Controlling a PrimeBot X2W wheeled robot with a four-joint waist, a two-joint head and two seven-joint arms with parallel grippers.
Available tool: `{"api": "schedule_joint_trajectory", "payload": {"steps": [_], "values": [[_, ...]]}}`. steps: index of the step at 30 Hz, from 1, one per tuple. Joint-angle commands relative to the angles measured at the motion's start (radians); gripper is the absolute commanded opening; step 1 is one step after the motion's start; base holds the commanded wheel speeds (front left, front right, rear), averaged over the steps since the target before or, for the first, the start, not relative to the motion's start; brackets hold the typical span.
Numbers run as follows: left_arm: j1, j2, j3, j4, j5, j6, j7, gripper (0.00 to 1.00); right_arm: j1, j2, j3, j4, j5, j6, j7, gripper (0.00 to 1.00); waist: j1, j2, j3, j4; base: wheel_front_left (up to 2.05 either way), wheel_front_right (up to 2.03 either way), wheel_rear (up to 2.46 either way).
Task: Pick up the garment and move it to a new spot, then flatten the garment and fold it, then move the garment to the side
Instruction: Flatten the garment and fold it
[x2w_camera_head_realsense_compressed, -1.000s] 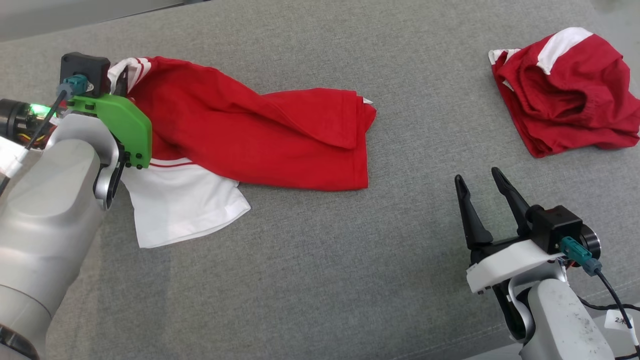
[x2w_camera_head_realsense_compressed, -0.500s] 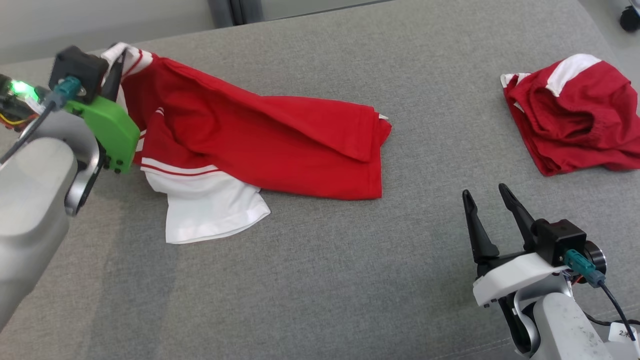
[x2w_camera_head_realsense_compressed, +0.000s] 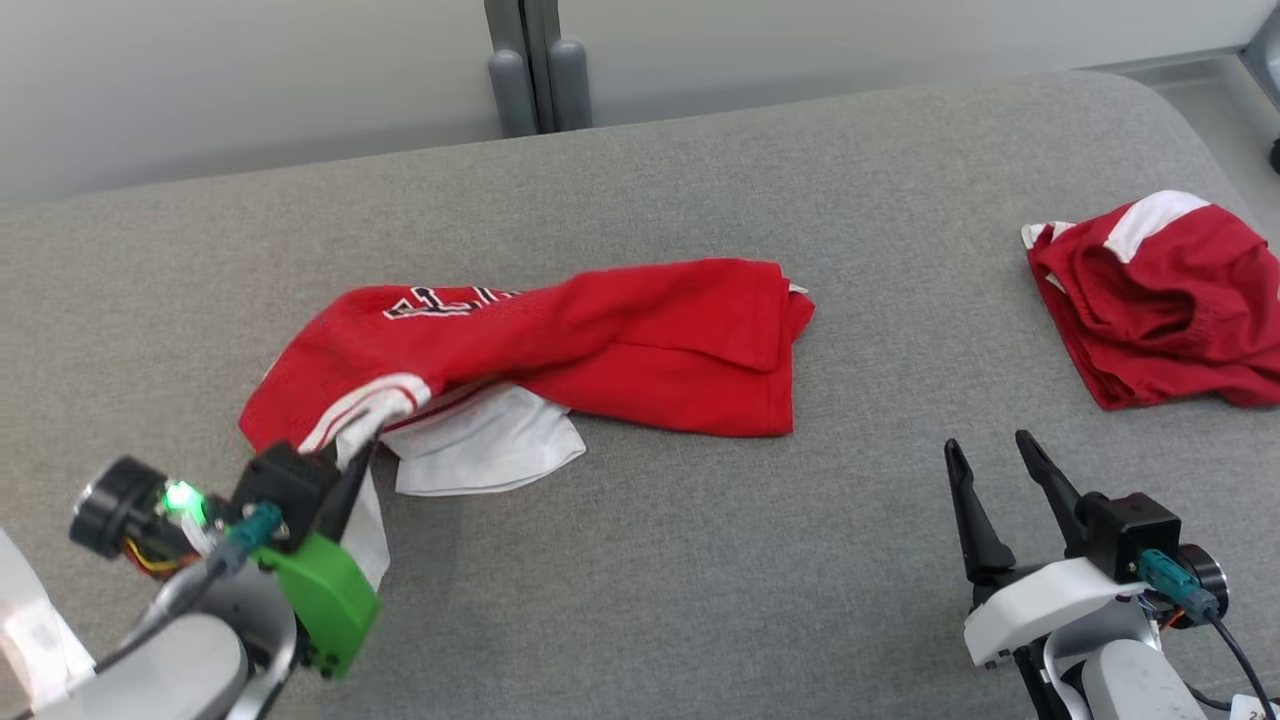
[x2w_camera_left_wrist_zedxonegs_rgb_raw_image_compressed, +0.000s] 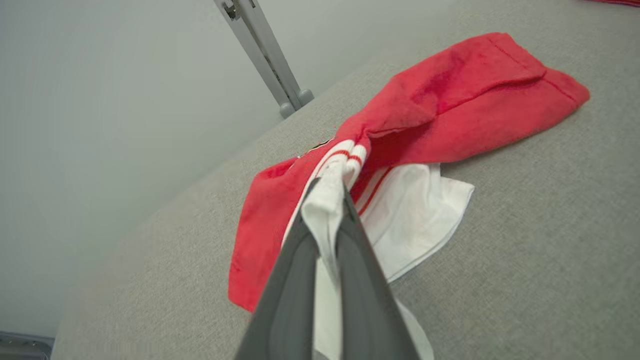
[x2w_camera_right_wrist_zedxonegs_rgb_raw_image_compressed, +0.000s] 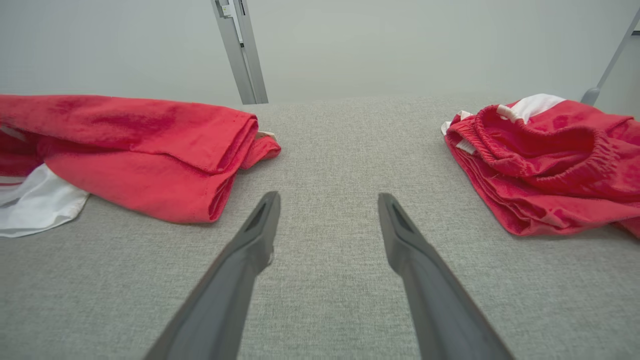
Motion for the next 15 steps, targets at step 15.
{"api": "schedule_joint_trajectory", "payload": {"steps": [15], "values": [[0.230, -0.133, -0.072, 0.119, -0.074, 0.007, -0.070, 0.00, 0.034, -0.004, 0.004, 0.012, -0.017, -0.002, -0.004, 1.00, 0.0000, 0.0000, -0.069, 0.011, 0.00, 0.00, 0.00]]}}
